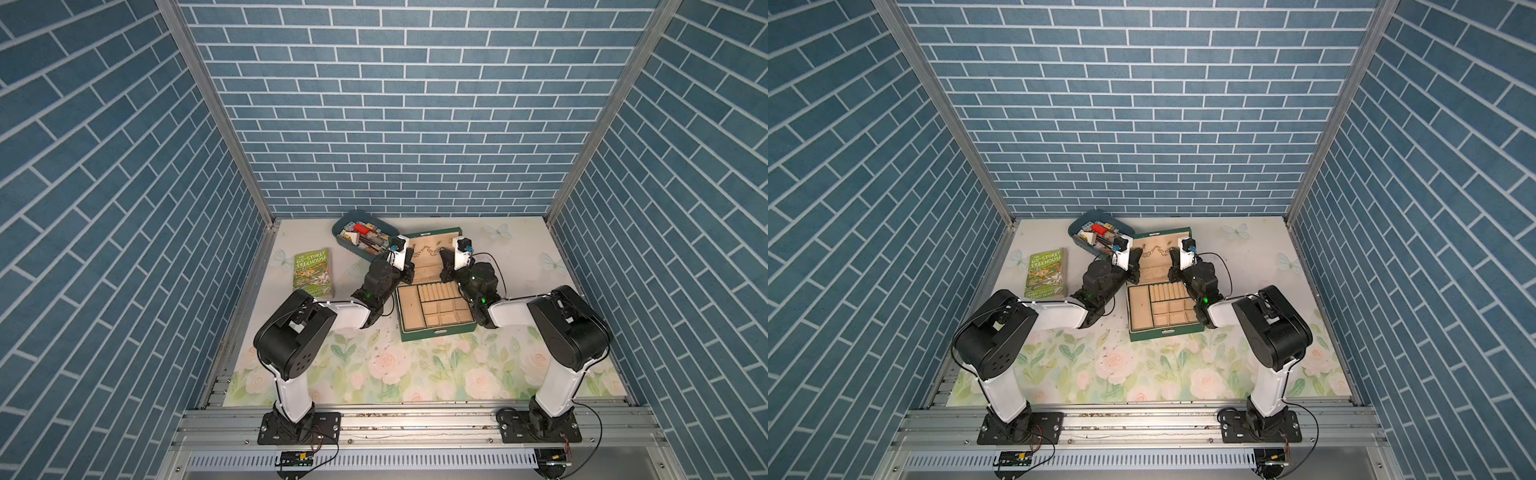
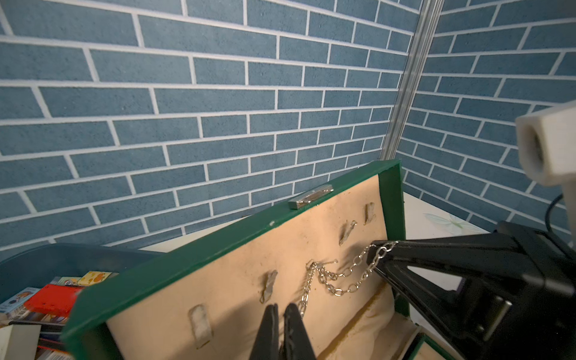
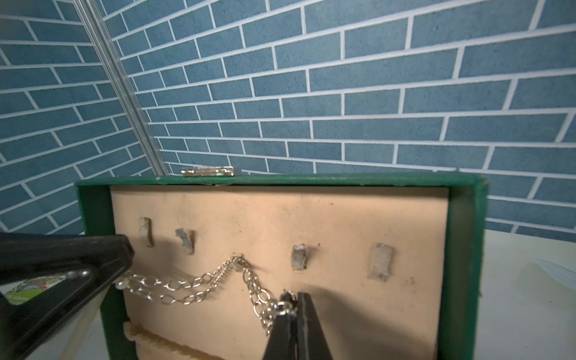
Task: Put jewelry chain into jewelry box
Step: Hang the necklace on the jewelry box clasp.
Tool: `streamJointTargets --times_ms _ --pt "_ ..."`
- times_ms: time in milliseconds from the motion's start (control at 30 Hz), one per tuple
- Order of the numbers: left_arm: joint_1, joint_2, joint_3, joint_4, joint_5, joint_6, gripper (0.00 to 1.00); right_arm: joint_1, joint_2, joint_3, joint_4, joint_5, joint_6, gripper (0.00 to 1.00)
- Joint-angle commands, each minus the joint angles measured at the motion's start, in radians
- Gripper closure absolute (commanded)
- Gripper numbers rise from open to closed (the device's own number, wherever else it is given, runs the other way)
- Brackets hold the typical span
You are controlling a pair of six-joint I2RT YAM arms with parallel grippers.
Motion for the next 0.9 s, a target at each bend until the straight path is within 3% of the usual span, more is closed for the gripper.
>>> streamJointTargets --times_ms 0,267,667,867 --pt "-0.004 -0.002 0.008 -0.021 0.001 -0.002 1.00 0.003 0.012 -0.015 -0.004 0.028 0.040 1.00" --pt "-0.004 0.009 0.026 -0.034 0.001 -0.001 1.00 0.004 0.022 -0.013 -0.034 0.033 0.053 1.00" --pt "-0.009 0.015 0.042 -0.041 -0.001 0.003 1.00 0.002 0.022 -0.001 -0.078 0.052 0.053 0.73" --pt "-0.010 0.020 0.048 -0.047 0.000 0.002 1.00 0.001 0.007 -0.010 -0.083 0.058 0.051 0.70"
